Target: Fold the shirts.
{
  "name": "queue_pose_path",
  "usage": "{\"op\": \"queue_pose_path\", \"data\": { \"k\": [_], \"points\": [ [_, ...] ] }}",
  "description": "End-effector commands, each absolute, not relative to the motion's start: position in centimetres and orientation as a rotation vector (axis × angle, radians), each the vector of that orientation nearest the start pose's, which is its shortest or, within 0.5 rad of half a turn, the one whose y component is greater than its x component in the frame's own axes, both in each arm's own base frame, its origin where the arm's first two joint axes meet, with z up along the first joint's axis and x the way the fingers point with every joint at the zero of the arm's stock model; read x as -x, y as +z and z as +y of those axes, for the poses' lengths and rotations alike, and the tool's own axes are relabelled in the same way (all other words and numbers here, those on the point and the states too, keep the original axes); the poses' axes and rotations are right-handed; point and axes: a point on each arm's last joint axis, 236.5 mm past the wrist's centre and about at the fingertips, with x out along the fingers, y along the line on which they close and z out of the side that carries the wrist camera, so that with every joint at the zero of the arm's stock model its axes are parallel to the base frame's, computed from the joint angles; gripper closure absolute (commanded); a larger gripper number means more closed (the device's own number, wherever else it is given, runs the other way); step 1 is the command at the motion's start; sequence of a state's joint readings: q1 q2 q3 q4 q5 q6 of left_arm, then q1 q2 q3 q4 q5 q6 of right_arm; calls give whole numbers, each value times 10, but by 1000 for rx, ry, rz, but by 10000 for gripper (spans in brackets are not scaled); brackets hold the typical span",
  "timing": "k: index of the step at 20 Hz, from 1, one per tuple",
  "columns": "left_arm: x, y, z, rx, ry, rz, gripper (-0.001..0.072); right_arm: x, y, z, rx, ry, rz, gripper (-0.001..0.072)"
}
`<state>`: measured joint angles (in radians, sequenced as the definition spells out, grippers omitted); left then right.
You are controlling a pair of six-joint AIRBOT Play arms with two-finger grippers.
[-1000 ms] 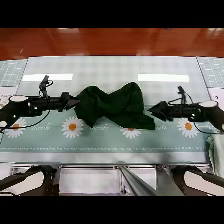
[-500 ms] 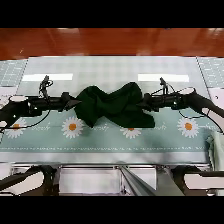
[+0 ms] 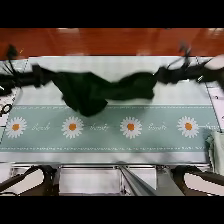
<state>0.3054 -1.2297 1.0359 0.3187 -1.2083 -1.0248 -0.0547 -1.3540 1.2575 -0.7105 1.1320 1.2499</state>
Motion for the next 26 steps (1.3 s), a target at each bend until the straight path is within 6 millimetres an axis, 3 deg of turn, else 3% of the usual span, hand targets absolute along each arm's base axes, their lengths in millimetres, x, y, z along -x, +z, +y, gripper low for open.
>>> {"op": "queue_pose_path", "data": {
  "k": [1, 3, 5, 7, 9, 11, 12, 15, 17, 20, 22, 24, 26],
  "points": [
    [-421, 255, -81, 700, -695, 579, 683, -425, 220, 104, -297, 510, 853, 684],
    [-406, 333, -84, 587, -724, 428, 683, -406, 293, 100, -207, 506, 729, 684],
    [-381, 394, -85, 484, -719, 301, 683, -379, 351, 94, -127, 480, 604, 684],
    [-355, 431, -73, 391, -630, 224, 683, -344, 384, 77, -54, 392, 531, 683],
    [-331, 444, -53, 312, -491, 190, 683, -306, 394, 47, -17, 244, 526, 683],
    [-310, 436, -36, 245, -355, 227, 683, -271, 394, 20, -17, 111, 551, 683],
    [-303, 432, -34, 233, -318, 242, 683, -257, 393, 17, -18, 91, 560, 683],
    [-278, 412, -60, 204, -377, 320, 683, -227, 378, 23, -27, 109, 615, 683],
    [-266, 383, -81, 206, -457, 421, 683, -219, 358, 30, -39, 139, 667, 683],
    [-256, 332, -105, 230, -559, 564, 683, -211, 301, 42, -77, 186, 802, 683],
    [-253, 293, -110, 262, -574, 659, 683, -207, 255, 50, -117, 216, 893, 683],
    [-250, 254, -105, 284, -541, 738, 683, -201, 209, 63, -171, 260, 979, 683],
    [-261, 225, -88, 292, -454, 757, 683, -207, 168, 72, -225, 283, 1027, 683]
  ]
}}
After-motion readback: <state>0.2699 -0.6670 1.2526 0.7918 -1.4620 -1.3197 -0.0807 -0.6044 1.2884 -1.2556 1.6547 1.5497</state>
